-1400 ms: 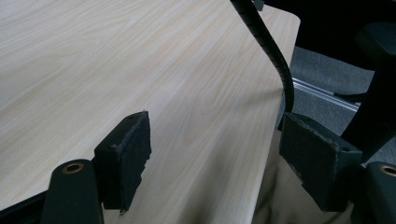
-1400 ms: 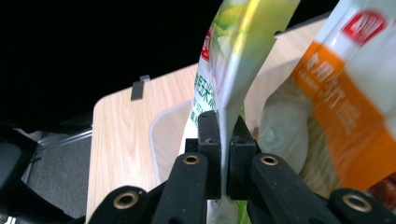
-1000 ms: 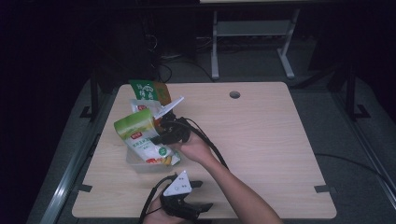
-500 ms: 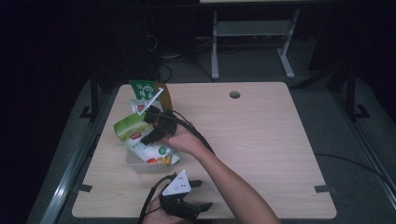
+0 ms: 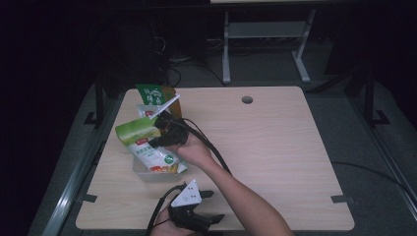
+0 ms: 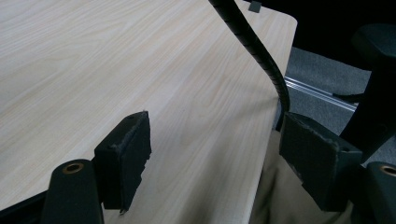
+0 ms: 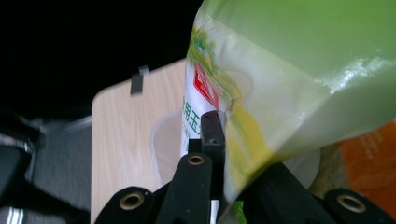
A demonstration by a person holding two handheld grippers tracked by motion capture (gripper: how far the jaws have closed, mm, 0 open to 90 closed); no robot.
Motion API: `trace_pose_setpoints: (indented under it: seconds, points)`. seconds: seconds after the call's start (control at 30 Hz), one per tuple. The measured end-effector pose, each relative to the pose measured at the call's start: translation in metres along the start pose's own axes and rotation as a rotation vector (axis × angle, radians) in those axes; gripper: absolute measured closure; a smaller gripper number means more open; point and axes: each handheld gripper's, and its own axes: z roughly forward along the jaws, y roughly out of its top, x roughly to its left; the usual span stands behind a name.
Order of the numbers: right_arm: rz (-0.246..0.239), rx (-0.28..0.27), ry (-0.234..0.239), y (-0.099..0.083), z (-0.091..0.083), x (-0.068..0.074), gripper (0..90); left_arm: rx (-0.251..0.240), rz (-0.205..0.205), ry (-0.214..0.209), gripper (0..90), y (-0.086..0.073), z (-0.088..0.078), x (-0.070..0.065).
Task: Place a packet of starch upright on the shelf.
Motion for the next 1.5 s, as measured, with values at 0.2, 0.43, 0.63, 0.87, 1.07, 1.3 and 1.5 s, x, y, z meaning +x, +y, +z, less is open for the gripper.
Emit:
trace_pose_setpoints:
  seconds: [0.2,0.43,0.63,0.87,1.07,1.3,1.5]
  points:
    - [0.088,-0.132,0.014,-0.009,-0.001,-0.001,89.7,0.0,0.006,-0.005,24.5,0.0,0.0,-0.001]
    - [0.119,-0.145,0.023,-0.026,0.013,-0.006,89.5,0.0,0.003,-0.009,24.5,-0.001,0.001,-0.003]
    - [0.055,-0.115,0.007,-0.025,0.008,-0.003,77.4,0.002,0.015,-0.003,24.5,-0.001,0.001,-0.002]
    - [-0.063,0.016,-0.06,-0.024,-0.007,-0.001,84.8,0.012,0.006,-0.001,24.5,-0.002,0.001,-0.002]
    - [-0.083,0.063,-0.082,-0.03,-0.003,0.003,89.1,0.009,0.002,-0.004,24.6,-0.002,0.001,-0.003]
    - [-0.055,0.082,-0.086,-0.045,0.001,-0.002,89.2,0.008,0.0,-0.006,24.6,-0.002,0.002,-0.002]
    - [-0.026,0.069,-0.065,-0.052,0.0,-0.007,89.1,0.006,0.006,0.003,24.6,-0.002,0.002,-0.001]
